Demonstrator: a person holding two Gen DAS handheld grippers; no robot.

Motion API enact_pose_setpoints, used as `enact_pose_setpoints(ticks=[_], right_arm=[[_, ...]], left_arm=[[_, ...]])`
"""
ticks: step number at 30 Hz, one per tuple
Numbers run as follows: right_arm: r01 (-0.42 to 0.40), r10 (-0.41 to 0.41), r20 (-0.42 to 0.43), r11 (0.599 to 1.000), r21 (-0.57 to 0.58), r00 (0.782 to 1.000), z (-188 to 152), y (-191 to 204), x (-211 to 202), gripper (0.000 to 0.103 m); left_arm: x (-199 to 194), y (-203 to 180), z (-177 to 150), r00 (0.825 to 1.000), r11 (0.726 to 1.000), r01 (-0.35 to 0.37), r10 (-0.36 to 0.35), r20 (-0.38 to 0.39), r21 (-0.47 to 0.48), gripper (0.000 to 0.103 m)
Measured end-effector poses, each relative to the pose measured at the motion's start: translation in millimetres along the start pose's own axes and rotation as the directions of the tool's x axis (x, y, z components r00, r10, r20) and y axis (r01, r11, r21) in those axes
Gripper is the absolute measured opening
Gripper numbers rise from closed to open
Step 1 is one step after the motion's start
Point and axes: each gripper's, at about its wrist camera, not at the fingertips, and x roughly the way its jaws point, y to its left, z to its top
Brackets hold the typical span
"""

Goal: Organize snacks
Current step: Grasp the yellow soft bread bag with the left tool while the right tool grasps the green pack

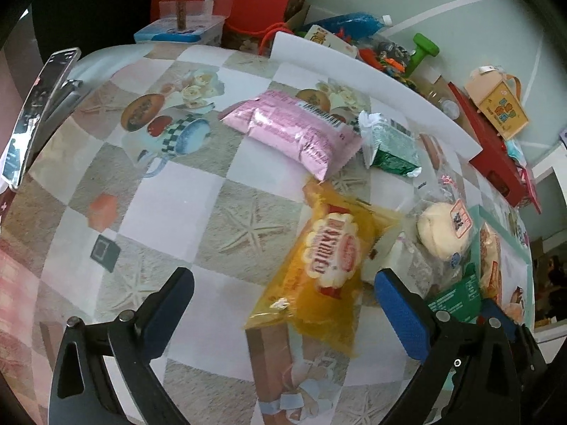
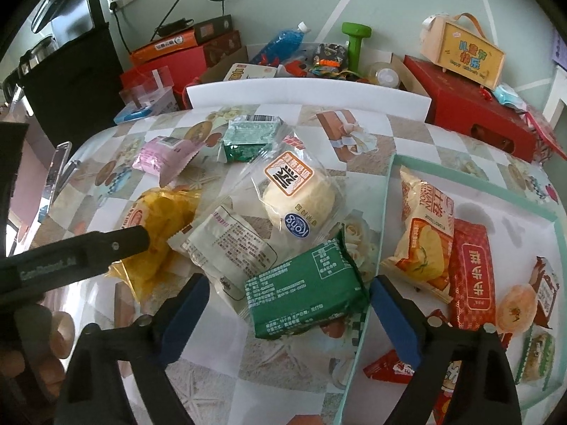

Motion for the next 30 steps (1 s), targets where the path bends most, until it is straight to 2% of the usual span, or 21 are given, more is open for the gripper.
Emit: enact_pose_setpoints(ticks=[4,6,9,15,23,30], right_arm=[[-0.012,0.012,-0.012,1.000,0.002,1.000,-1,0,2,0.087],[-0.014,0.014,-0.019,1.000,-0.011,1.000,-2,2,3,0.086],[-0.014,0.013,-0.024,0.999,-0.044,1.000,-3,8,5,0.086],[-0.035,0.029,-0.054,0.994,-0.101,0.998,-8,21,12,0.086],[-0.048,0.028,-0.105,0.981,-0.186,0.994,-19,38,21,0.086],[-0.036,0.014,-0.127,0.984,-0.172,0.992,-21,38,30,0.079]], left_arm=[[3,-6,1,1.000,1.000,0.010,-0.011,0.009,0.027,0.086],[5,-7,1,1.000,0.999,0.010,-0.010,0.003,0.037,0.073],[9,-8,0,1.000,0.999,-0.003,0.004,-0.012,0.053,0.060],[7,-3,-2,0.999,0.999,-0.025,0.027,-0.035,0.044,0.056],[0,9,-7,0.996,0.998,-0.059,0.060,-0.071,0.019,0.055],[4,7,-7,0.994,0.996,-0.075,0.078,-0.072,0.039,0.055]])
